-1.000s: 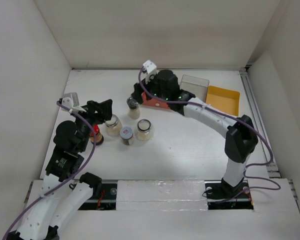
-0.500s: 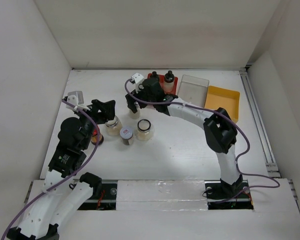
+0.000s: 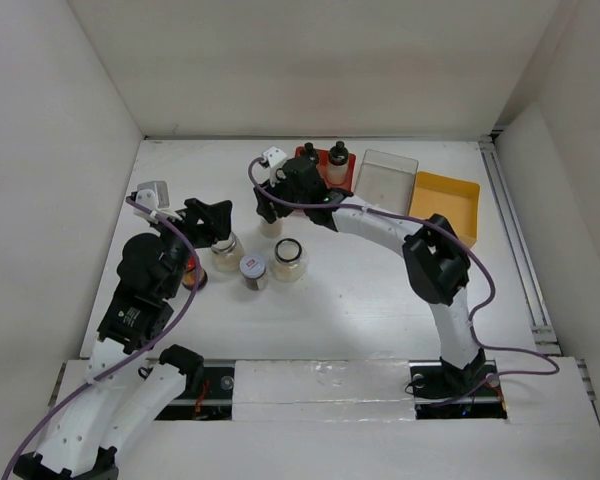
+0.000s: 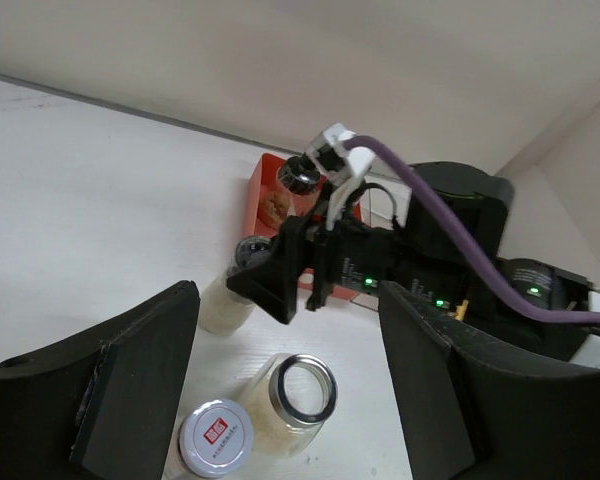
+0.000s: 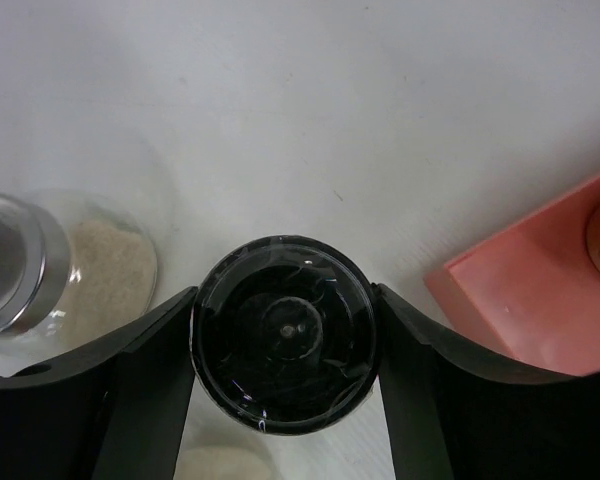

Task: Organize the condiment bottles

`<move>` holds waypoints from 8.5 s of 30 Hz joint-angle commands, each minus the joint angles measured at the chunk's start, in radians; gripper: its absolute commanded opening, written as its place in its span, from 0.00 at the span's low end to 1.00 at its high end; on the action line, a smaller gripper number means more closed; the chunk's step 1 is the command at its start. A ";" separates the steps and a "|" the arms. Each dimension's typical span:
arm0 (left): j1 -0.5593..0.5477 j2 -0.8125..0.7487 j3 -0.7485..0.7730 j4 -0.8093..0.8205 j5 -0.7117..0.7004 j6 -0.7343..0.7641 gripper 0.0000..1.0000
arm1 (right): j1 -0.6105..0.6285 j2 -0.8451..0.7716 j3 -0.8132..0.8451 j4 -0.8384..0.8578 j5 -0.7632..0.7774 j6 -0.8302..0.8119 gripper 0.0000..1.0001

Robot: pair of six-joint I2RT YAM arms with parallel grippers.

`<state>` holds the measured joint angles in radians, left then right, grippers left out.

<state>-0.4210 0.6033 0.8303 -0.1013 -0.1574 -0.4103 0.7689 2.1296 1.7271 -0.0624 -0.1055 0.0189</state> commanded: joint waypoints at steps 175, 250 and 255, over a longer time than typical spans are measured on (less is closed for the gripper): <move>0.002 0.070 0.033 0.045 0.202 0.062 0.80 | -0.568 -0.279 -0.296 0.532 0.027 -0.007 1.00; 0.002 -0.033 0.006 0.045 0.070 0.022 0.60 | -0.598 -0.804 -0.748 0.361 0.431 0.058 0.58; 0.002 -0.033 0.006 0.045 0.081 0.022 0.60 | -0.718 -0.665 -0.661 0.438 0.345 0.058 0.59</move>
<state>-0.4206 0.5694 0.8200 -0.0944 -0.0921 -0.3805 0.1020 1.4292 0.9627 0.1860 0.2768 0.0765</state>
